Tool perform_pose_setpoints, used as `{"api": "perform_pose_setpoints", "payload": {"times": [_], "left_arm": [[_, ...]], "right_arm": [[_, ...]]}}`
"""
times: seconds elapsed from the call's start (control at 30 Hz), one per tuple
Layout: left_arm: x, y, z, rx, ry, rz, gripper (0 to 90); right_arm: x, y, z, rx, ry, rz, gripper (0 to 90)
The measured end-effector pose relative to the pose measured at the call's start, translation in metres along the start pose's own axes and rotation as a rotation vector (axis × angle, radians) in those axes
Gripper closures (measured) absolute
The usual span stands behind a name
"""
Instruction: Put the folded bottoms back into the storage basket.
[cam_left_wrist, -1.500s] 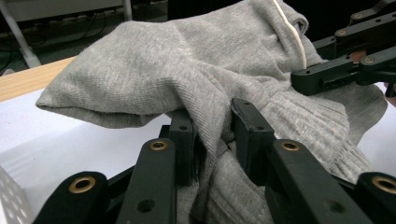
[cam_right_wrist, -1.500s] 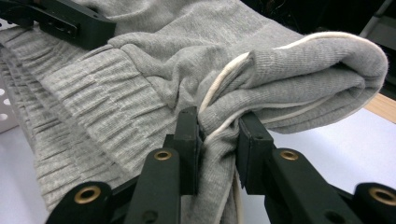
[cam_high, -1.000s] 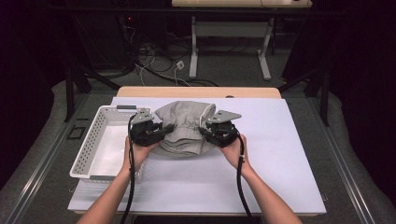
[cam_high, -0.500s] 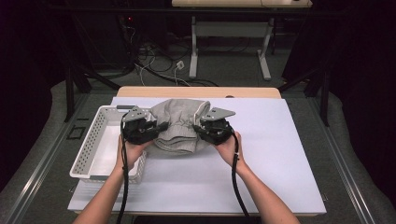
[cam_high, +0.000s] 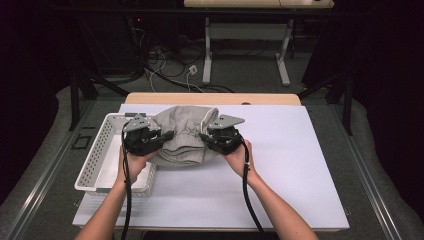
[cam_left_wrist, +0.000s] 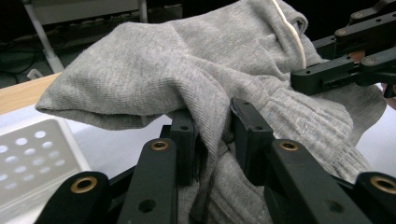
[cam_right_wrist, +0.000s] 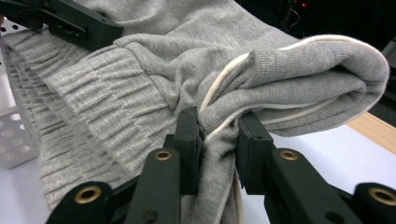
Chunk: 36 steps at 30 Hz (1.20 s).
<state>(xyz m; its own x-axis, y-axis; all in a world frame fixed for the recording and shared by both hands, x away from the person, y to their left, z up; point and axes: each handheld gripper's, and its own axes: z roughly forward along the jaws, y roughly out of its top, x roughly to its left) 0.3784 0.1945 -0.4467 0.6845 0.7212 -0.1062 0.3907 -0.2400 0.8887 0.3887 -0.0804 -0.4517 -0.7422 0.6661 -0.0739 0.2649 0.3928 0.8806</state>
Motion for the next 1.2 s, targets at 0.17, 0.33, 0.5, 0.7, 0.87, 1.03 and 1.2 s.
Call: {"api": "perform_pose_setpoints", "payload": {"times": [0.17, 0.33, 0.5, 0.7, 0.87, 1.03, 1.2], "left_arm": [[0.003, 0.0, -0.008, -0.004, 0.009, 0.005, 72.3], [0.006, -0.001, -0.015, -0.008, 0.014, 0.004, 72.1], [0.009, -0.003, -0.021, -0.012, 0.023, -0.001, 72.2], [0.012, -0.005, -0.029, -0.019, 0.035, -0.003, 72.3], [0.015, -0.007, -0.035, -0.02, 0.05, -0.012, 72.3], [0.018, -0.009, -0.042, -0.02, 0.06, -0.019, 72.2], [0.022, -0.013, -0.046, -0.017, 0.07, -0.025, 72.2]], "right_arm": [[0.004, 0.005, 0.003, -0.004, 0.009, -0.01, 72.5], [0.009, 0.01, 0.006, -0.006, 0.019, -0.021, 72.5], [0.013, 0.013, 0.01, -0.005, 0.03, -0.027, 72.4], [0.018, 0.017, 0.015, -0.004, 0.042, -0.033, 72.3], [0.022, 0.02, 0.019, -0.009, 0.053, -0.035, 72.4], [0.027, 0.022, 0.025, -0.006, 0.067, -0.039, 72.4], [0.031, 0.024, 0.03, -0.003, 0.075, -0.048, 72.4]]}}
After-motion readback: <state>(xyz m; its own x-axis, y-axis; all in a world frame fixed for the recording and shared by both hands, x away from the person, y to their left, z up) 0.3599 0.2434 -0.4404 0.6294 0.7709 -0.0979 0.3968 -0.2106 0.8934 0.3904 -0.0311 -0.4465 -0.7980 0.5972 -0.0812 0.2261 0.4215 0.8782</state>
